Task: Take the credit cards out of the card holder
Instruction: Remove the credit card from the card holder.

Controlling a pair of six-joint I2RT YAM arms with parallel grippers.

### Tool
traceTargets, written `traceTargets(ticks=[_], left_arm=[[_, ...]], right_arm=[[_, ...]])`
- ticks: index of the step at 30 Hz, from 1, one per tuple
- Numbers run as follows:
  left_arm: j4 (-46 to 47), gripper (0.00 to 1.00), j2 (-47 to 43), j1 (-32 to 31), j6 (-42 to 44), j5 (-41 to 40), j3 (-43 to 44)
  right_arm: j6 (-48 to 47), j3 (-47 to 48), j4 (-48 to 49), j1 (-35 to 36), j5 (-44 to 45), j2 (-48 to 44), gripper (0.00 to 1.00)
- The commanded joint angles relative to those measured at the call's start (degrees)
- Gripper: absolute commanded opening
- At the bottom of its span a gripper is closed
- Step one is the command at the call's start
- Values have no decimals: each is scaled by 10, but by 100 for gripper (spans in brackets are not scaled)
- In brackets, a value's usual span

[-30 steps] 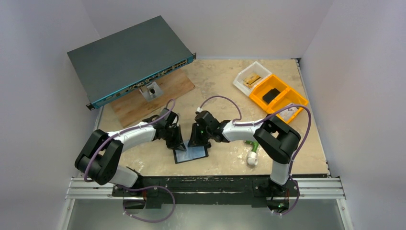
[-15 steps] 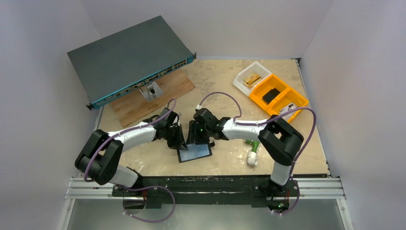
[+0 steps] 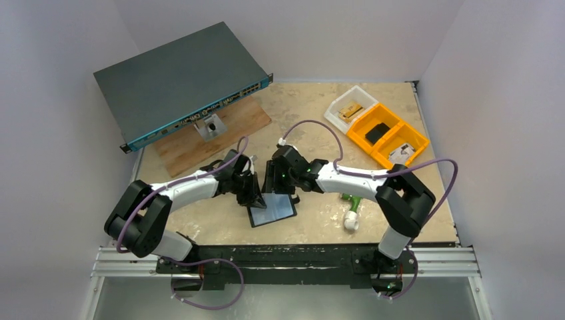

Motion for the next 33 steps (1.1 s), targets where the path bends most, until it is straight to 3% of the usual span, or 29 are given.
traceTargets(ticks=[1, 18, 26, 33], left_arm=[[31, 0, -2, -8, -11, 25, 20], [76, 4, 97, -45, -58, 67, 106], [45, 6, 139, -49, -54, 58, 154], [-8, 7, 109, -48, -33, 15, 164]], right_arm=[[12, -5, -14, 1, 43, -45, 51], [12, -49, -48, -21, 91, -117, 51], [10, -72, -55, -31, 96, -142, 51], [-16, -65, -60, -29, 110, -146, 51]])
